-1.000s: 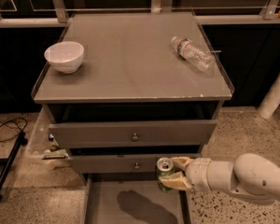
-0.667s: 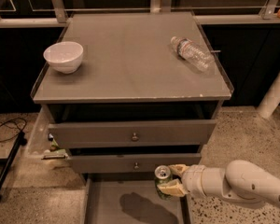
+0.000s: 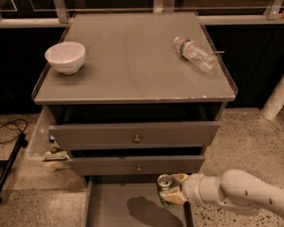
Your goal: Place green can into bottom drawer
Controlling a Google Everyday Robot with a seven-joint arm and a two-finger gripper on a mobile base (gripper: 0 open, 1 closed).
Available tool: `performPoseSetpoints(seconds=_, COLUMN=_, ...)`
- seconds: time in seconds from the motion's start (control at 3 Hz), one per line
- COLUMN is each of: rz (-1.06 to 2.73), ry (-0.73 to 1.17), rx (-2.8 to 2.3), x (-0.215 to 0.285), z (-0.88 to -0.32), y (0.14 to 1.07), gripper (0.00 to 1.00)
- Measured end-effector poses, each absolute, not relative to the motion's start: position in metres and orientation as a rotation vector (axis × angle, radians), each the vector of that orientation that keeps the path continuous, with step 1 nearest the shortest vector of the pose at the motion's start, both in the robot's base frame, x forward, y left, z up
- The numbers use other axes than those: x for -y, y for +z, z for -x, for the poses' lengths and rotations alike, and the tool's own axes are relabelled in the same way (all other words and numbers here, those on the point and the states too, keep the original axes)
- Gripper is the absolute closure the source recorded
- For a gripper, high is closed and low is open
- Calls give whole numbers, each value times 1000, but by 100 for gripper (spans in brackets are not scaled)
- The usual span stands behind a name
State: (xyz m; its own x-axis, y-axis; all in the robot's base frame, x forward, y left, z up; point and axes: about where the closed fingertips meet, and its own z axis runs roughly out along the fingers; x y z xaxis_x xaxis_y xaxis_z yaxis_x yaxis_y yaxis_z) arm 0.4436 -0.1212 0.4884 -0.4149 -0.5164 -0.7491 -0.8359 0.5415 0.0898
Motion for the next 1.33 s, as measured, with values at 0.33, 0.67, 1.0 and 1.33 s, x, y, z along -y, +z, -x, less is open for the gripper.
performPoseSetpoints(seconds=0.33, rz=1050, ry=633, rx=-2110, x=112, z=-439, y=454, gripper=100)
performPoseSetpoints(seconds=0.67, rz=979, ry=648, rx=-2068, x=103, z=-446, y=405, gripper=100)
performPoseSetpoints(seconds=1.0, rz=847, ry=646, rx=-2008, x=103, z=-467, y=369, gripper=100)
performPoseSetpoints(seconds=1.33, rz=756, ry=686, rx=-2015, x=91, z=-470, y=316, gripper=100)
